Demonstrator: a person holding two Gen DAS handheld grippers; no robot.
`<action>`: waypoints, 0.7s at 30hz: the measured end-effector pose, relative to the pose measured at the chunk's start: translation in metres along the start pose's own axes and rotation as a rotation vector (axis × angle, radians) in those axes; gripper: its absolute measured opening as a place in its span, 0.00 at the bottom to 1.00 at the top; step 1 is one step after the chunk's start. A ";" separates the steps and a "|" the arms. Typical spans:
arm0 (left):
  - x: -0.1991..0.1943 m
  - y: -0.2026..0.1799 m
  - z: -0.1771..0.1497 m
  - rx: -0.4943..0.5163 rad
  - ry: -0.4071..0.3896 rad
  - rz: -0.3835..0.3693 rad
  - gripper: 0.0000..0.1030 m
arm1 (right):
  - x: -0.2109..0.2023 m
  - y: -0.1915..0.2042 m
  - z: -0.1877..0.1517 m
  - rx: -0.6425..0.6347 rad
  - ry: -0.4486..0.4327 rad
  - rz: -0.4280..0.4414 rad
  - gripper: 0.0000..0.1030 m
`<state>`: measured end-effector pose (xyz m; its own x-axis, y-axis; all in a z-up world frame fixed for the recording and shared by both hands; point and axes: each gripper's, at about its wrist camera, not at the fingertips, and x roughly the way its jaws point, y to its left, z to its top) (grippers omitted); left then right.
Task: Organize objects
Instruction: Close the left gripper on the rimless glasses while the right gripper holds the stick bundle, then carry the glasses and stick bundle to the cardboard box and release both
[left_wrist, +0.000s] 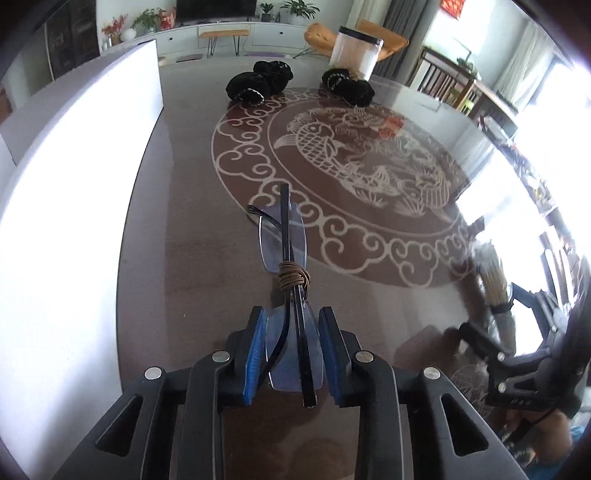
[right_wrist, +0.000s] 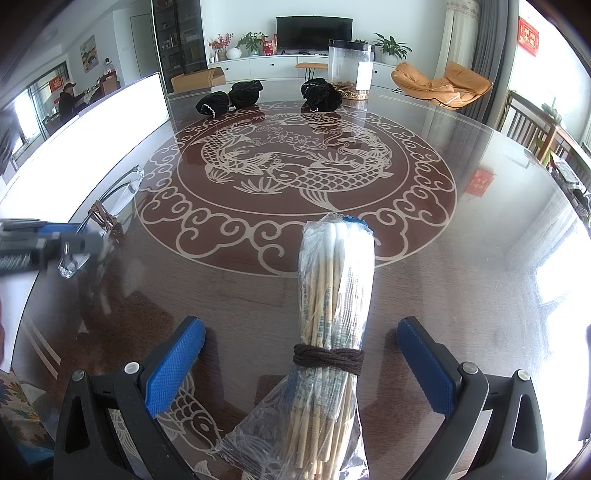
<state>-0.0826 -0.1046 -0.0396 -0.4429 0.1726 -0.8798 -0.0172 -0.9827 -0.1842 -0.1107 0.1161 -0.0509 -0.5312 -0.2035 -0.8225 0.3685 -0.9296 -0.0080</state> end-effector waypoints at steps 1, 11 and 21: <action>0.000 0.000 0.000 0.001 -0.010 0.012 0.28 | 0.000 0.000 0.000 0.000 0.000 0.000 1.00; -0.027 -0.018 -0.035 0.043 -0.094 -0.024 0.28 | -0.021 -0.044 0.015 0.157 0.184 0.236 0.99; -0.086 -0.021 -0.050 0.041 -0.204 -0.102 0.16 | -0.025 -0.006 0.018 0.000 0.197 0.133 0.28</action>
<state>0.0011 -0.0951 0.0177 -0.6094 0.2579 -0.7497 -0.1055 -0.9636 -0.2457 -0.1129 0.1209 -0.0198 -0.3187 -0.2604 -0.9114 0.4250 -0.8987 0.1082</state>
